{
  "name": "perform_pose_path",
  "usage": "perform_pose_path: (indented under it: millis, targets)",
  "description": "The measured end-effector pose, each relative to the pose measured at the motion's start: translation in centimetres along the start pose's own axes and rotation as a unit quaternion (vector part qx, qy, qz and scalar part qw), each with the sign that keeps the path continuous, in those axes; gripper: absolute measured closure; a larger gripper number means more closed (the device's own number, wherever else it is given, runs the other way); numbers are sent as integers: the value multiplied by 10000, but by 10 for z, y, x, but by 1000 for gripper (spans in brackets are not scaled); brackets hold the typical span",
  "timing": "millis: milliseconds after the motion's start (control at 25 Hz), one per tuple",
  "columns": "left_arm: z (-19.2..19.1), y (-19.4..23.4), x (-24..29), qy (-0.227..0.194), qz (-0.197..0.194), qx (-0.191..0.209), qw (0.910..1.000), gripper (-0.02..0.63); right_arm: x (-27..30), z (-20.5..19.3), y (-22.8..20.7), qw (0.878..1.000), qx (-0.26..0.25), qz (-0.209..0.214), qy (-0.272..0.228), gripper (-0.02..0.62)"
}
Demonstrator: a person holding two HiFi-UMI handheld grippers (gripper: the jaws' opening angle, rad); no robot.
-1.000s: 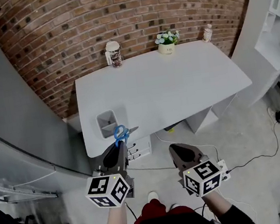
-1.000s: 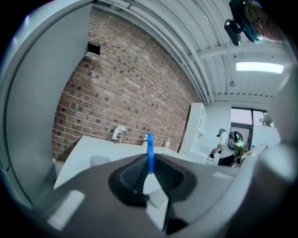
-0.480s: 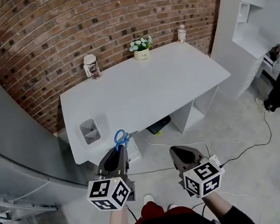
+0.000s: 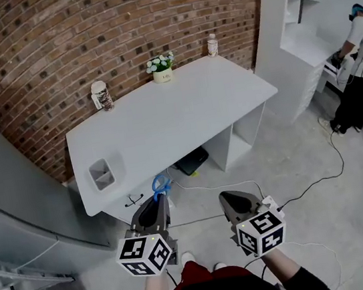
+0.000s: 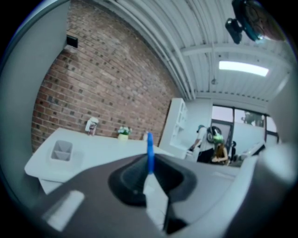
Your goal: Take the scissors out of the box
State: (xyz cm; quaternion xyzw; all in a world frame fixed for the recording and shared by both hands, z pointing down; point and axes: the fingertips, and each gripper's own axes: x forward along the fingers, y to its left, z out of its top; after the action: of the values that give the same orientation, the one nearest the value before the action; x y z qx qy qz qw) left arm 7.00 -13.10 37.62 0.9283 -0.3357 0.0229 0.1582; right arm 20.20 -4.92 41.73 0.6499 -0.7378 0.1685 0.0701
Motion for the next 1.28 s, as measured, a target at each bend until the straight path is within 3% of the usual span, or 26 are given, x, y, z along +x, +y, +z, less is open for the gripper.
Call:
perform_pose_path:
  millis: [720, 1280]
  targets:
    - [-50, -67, -7, 455, -447, 81, 9979, 576, -68, -33, -31, 9988, 133, -471, 69, 586]
    - [-79, -92, -12, 791, -620, 154, 9948, 577, -89, -53, -30, 9985, 114, -507, 167, 588]
